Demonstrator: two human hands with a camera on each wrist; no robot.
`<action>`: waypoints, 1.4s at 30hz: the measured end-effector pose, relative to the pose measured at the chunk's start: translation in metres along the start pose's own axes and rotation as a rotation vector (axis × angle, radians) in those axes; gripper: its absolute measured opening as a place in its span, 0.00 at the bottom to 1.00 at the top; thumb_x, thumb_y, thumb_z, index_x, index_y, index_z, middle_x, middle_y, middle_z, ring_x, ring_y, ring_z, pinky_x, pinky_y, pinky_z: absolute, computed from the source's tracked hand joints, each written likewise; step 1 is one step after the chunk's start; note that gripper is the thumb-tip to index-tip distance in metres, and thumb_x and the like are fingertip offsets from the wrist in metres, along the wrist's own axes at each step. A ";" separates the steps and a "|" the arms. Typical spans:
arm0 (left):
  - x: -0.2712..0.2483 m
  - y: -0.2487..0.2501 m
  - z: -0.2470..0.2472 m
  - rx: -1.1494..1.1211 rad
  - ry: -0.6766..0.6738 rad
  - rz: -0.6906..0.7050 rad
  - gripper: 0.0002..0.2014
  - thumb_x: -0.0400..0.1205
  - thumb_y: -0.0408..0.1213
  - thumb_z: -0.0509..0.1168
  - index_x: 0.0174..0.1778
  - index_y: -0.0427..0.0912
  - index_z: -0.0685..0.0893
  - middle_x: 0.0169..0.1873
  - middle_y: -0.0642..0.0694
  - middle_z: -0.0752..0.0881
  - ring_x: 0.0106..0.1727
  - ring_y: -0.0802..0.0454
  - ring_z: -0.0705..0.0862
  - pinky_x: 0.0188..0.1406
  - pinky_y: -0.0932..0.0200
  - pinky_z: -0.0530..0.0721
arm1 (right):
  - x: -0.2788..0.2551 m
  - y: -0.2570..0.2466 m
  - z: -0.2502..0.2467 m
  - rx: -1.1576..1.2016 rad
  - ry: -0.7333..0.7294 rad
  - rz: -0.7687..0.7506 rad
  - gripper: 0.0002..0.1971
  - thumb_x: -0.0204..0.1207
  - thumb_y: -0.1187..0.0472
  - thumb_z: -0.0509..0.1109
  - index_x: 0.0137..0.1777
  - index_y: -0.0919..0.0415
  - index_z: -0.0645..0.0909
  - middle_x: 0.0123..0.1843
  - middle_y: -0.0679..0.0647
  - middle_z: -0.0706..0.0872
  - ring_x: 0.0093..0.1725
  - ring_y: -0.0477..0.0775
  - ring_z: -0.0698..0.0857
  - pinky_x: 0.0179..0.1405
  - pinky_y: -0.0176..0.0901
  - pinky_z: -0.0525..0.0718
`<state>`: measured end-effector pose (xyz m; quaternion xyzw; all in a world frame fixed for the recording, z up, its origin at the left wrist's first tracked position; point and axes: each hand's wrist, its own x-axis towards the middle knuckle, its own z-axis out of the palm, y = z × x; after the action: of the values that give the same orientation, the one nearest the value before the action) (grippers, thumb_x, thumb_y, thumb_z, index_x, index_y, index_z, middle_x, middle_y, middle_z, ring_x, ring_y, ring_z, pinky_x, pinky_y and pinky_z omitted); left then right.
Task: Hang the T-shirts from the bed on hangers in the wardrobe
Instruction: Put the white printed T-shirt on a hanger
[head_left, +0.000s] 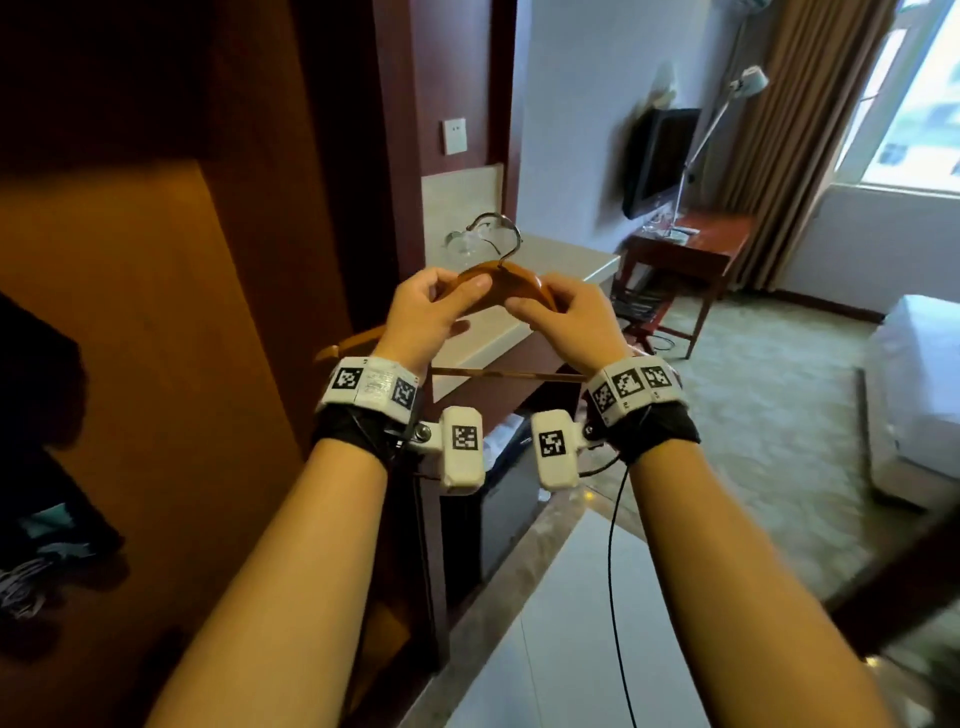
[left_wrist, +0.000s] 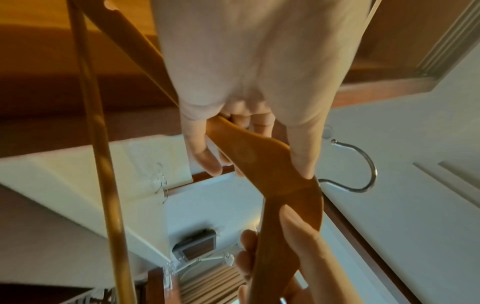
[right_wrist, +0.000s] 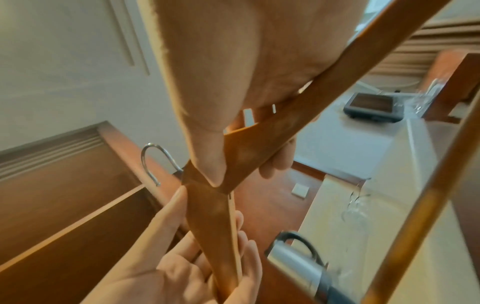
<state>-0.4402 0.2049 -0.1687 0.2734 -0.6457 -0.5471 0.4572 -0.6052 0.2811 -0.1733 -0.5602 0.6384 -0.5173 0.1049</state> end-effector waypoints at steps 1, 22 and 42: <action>0.004 -0.004 0.015 -0.013 -0.017 -0.010 0.08 0.80 0.42 0.74 0.44 0.45 0.81 0.43 0.48 0.87 0.48 0.55 0.87 0.57 0.47 0.86 | -0.002 0.010 -0.013 0.017 0.029 0.000 0.11 0.74 0.46 0.78 0.49 0.51 0.89 0.41 0.52 0.91 0.45 0.54 0.89 0.54 0.56 0.87; 0.156 -0.082 0.399 -0.139 -0.218 -0.048 0.06 0.81 0.43 0.72 0.47 0.45 0.85 0.46 0.46 0.91 0.53 0.46 0.90 0.51 0.55 0.87 | 0.073 0.261 -0.309 -0.240 0.418 0.227 0.16 0.64 0.27 0.71 0.39 0.36 0.84 0.35 0.38 0.87 0.43 0.44 0.86 0.63 0.64 0.80; 0.446 -0.228 0.697 -0.182 -0.589 -0.077 0.16 0.74 0.51 0.74 0.48 0.43 0.85 0.39 0.46 0.86 0.41 0.54 0.85 0.44 0.58 0.86 | 0.261 0.540 -0.481 -0.271 0.709 0.400 0.18 0.62 0.25 0.72 0.40 0.36 0.84 0.38 0.41 0.89 0.49 0.53 0.88 0.62 0.73 0.80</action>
<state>-1.2864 0.0855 -0.2453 0.0853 -0.6878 -0.6755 0.2518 -1.3671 0.2394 -0.2640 -0.2217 0.7931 -0.5589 -0.0974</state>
